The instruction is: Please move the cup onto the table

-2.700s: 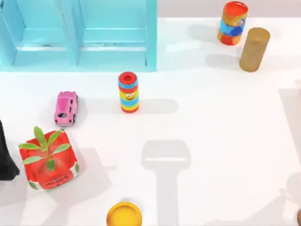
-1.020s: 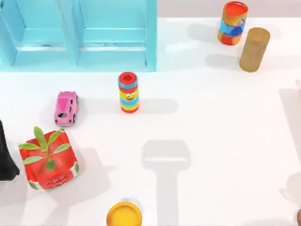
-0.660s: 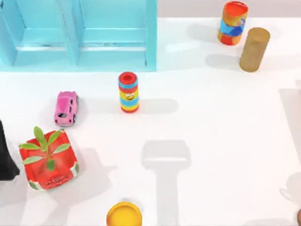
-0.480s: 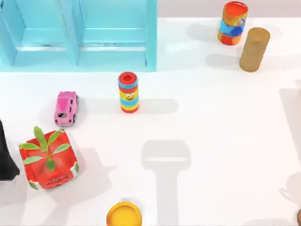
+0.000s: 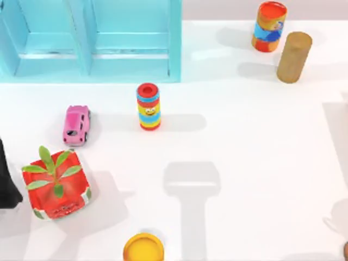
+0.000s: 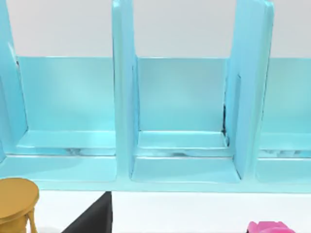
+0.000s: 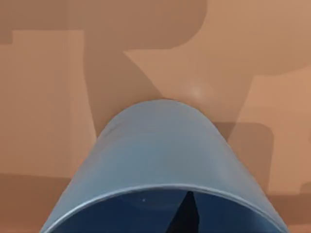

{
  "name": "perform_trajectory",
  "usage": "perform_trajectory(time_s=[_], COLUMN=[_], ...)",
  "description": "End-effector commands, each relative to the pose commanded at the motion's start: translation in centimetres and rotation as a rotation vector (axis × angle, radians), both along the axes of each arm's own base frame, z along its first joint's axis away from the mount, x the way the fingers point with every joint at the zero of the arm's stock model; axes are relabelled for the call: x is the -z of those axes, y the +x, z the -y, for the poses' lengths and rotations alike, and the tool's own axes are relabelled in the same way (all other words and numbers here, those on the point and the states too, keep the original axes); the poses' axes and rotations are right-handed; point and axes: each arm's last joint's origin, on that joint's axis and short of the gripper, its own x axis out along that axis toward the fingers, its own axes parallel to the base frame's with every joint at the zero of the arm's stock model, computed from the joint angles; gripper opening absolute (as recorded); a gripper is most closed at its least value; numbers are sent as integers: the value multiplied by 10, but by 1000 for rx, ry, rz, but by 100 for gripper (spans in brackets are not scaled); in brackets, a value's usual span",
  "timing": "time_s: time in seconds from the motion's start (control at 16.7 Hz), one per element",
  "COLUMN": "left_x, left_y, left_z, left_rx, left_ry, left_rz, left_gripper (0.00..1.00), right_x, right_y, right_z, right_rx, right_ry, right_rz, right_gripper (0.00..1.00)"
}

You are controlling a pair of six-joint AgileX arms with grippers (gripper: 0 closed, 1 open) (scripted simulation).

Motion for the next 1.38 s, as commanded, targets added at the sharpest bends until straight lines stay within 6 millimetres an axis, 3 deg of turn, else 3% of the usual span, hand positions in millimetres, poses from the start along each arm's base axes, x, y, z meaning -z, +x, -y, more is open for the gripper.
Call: perform_trajectory(time_s=[0.24, 0.3, 0.9, 1.08, 1.38], left_x=[0, 0, 0, 0, 0], left_y=[0, 0, 0, 0, 0], left_z=[0, 0, 0, 0, 0], left_rx=[0, 0, 0, 0, 0], left_ry=[0, 0, 0, 0, 0], left_rz=[0, 0, 0, 0, 0], left_gripper=[100, 100, 100, 100, 100], right_x=[0, 0, -3, -20, -65], right_y=[0, 0, 3, 19, 36], right_z=[0, 0, -2, -16, -60], right_rx=[0, 0, -10, -67, -137], right_ry=[0, 0, -8, -44, -66], right_rz=[0, 0, 10, 65, 140], right_gripper=[2, 0, 0, 0, 0])
